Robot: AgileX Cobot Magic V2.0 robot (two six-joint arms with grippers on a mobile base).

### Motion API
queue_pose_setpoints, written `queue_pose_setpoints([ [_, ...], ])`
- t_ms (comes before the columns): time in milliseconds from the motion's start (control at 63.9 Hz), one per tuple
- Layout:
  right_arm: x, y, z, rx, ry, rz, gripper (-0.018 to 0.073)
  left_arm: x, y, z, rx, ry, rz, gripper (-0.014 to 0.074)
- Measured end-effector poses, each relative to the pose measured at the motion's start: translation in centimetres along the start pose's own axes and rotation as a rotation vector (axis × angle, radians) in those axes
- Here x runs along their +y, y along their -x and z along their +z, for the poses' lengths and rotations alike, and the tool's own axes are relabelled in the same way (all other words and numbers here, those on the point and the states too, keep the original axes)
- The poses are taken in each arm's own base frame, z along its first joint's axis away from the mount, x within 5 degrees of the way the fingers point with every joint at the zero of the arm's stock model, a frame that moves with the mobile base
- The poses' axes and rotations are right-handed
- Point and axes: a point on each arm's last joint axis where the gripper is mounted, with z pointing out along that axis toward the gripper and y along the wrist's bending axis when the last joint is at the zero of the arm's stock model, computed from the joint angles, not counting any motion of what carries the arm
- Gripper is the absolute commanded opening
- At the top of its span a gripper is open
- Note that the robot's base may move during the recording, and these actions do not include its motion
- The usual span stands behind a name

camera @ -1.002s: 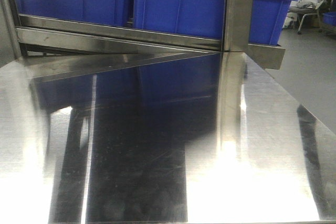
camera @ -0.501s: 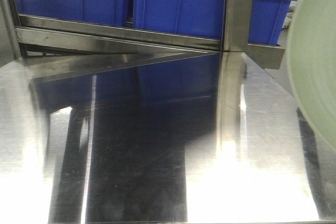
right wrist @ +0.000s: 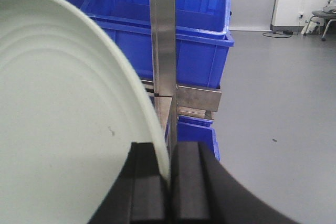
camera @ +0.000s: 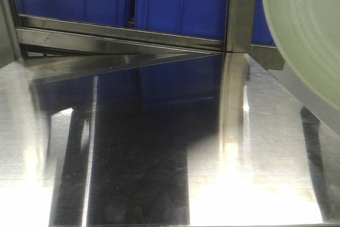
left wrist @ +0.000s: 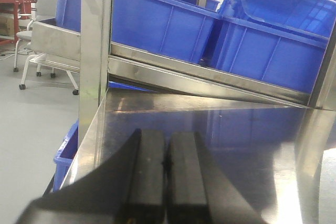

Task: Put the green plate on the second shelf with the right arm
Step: 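Raise the held plate with the right gripper and pull it back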

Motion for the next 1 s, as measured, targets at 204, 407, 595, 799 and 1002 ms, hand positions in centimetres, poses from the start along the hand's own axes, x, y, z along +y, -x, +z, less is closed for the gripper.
queue_pose_setpoints([
  [204,0.01,0.02,0.00,-0.002,0.001,0.002,0.0056,0.00,0.00,0.00,0.000,0.000,0.000,0.0130],
  [407,0.01,0.01,0.00,-0.002,0.002,0.005,0.0056,0.00,0.00,0.00,0.000,0.000,0.000,0.0130],
  [595,0.01,0.01,0.00,-0.002,0.002,0.005,0.0056,0.00,0.00,0.00,0.000,0.000,0.000,0.0130],
  [799,0.02,0.01,0.00,-0.001,0.002,0.007,0.0056,0.00,0.00,0.00,0.000,0.000,0.000,0.0130],
  [1002,0.02,0.01,0.00,-0.001,0.002,0.008,0.0056,0.00,0.00,0.00,0.000,0.000,0.000,0.0130],
])
